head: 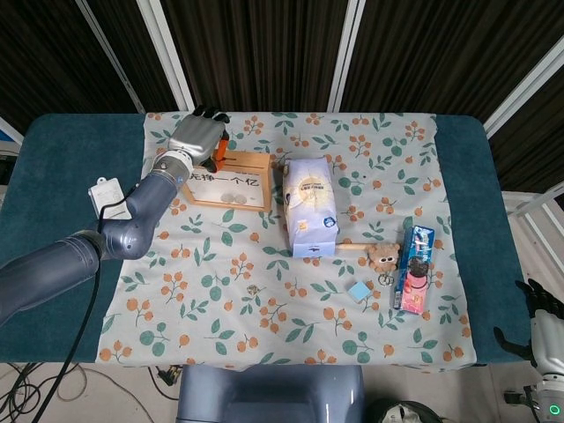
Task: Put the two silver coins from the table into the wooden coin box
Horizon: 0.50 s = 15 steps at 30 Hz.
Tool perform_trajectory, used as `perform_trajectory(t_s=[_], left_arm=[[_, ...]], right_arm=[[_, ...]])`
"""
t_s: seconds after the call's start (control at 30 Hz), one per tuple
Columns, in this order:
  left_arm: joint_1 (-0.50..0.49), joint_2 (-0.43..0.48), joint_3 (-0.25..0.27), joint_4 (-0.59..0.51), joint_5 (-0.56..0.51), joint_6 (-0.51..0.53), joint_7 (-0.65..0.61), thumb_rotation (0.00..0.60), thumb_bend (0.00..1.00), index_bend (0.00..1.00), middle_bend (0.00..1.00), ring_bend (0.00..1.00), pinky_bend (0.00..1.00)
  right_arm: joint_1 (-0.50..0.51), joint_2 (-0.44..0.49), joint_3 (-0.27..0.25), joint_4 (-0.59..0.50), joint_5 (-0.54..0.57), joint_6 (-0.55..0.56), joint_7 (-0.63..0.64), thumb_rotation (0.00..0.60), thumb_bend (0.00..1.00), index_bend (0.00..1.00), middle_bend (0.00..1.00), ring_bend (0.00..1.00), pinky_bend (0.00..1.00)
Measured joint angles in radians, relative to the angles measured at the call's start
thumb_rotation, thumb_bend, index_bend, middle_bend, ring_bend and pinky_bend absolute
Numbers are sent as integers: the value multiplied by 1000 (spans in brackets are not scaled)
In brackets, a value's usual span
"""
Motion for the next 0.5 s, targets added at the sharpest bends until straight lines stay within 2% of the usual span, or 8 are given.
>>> perform_trajectory(t_s=[0.5], left_arm=[[-11,5,12,-8,0,5,-2,600,349,345,115,0,0]], right_arm=[[0,0,0,-1,1,1,-1,600,369,126,46,36,0]])
